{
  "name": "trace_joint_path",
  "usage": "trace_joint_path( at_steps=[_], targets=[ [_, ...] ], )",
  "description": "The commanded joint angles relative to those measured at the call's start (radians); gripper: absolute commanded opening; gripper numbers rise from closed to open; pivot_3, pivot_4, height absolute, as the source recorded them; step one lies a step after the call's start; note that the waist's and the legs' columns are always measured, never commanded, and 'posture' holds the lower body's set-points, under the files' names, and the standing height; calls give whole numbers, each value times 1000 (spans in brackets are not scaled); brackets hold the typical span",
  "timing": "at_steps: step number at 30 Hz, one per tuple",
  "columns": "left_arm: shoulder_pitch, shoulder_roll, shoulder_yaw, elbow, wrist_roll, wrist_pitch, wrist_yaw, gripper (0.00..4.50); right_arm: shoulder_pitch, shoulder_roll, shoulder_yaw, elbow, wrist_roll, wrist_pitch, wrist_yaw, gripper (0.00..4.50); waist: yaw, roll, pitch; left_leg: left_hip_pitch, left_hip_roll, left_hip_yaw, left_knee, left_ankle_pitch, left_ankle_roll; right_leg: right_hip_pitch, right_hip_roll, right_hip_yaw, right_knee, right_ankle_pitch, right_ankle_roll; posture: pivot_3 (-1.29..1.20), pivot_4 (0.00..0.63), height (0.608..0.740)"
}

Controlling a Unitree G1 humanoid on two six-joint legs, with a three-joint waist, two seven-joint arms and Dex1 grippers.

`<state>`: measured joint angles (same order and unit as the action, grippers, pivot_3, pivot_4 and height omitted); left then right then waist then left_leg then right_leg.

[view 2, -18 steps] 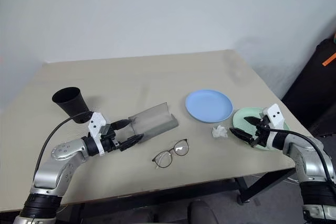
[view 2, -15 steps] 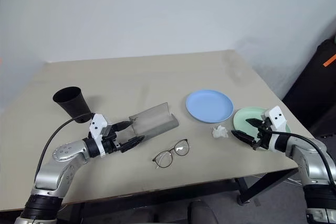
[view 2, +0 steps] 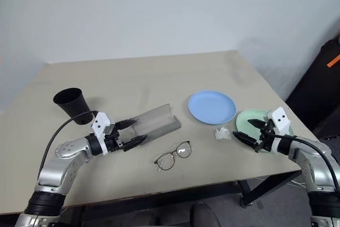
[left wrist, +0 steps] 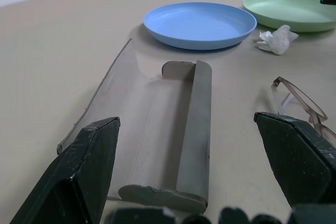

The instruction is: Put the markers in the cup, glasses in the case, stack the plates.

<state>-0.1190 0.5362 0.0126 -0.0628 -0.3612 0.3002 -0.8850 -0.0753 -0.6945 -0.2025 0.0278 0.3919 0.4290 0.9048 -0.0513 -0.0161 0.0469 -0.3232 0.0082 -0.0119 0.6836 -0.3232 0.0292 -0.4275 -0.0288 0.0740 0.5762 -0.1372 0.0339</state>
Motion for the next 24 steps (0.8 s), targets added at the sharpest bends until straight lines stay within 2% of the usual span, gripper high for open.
trace_joint_path(
  at_steps=[1,11,24],
  targets=[
    [-1,11,7,-36,-8,-8,-10,4450,15,12,-20,-91,25,30,-41,4500,0,0,0,0,0,0,0,0,0,0,0,0,0,0,0,0,0,740],
    [-58,-1,-21,23,6,-17,-41,4450,60,25,-2,-204,-3,91,-141,4500,0,0,0,0,0,0,0,0,0,0,0,0,0,0,0,0,0,740],
    [-36,-9,-25,-14,-1,-14,-42,4450,39,18,9,-154,-43,78,-174,4500,0,0,0,0,0,0,0,0,0,0,0,0,0,0,0,0,0,740]
  ],
)
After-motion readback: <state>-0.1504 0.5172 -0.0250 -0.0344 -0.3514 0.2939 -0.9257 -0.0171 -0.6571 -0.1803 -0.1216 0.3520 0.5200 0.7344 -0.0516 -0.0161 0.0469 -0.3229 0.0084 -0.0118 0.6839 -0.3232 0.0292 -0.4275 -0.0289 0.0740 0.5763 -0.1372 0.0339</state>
